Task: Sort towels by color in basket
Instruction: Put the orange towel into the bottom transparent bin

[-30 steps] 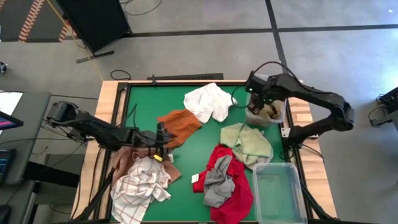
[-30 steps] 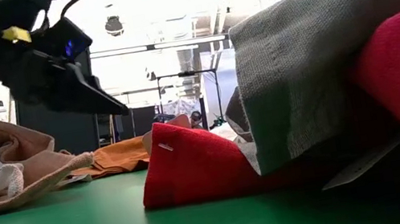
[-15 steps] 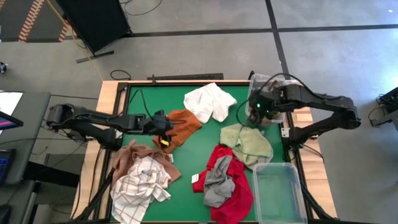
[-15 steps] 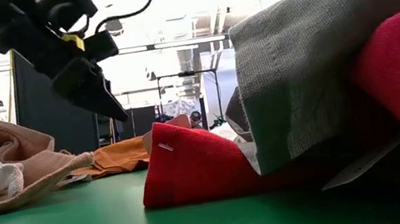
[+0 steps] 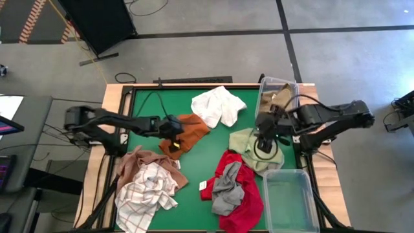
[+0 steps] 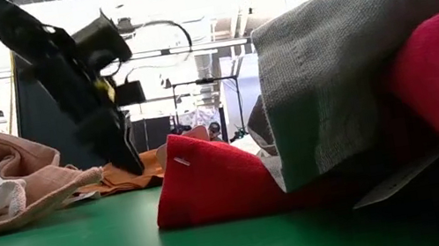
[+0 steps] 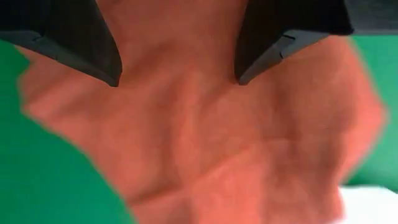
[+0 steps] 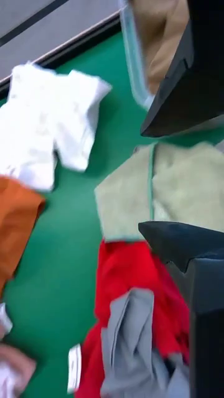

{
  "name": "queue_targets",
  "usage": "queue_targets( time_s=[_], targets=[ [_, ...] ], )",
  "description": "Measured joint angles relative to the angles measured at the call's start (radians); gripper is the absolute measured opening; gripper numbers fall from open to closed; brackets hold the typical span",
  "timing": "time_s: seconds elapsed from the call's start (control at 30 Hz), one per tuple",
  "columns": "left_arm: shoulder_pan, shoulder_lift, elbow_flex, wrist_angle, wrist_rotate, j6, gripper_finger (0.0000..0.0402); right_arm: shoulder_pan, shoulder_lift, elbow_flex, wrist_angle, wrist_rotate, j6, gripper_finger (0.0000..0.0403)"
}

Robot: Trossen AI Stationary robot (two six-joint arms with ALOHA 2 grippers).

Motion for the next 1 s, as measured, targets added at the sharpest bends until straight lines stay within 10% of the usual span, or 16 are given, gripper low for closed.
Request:
queue_targets(
  time_s=[0.33, 0.63, 1.0],
  targets=[
    [0.032, 0.209, 0.053, 0.070, 0.134, -0.004, 0.0265, 0.118, 0.000, 0.000, 0.007, 0.023, 0.088, 0.0260],
    [0.029, 0.217, 0.104, 0.047, 0.242, 0.066, 0.0024, 0.165, 0.000, 0.000, 0.013, 0.047, 0.110, 0.0260],
    [-0.082, 0.130, 0.230, 0.038, 0.316, 0.112, 0.0005, 0.255, 0.001, 0.000, 0.013, 0.047, 0.138, 0.0260]
  ],
)
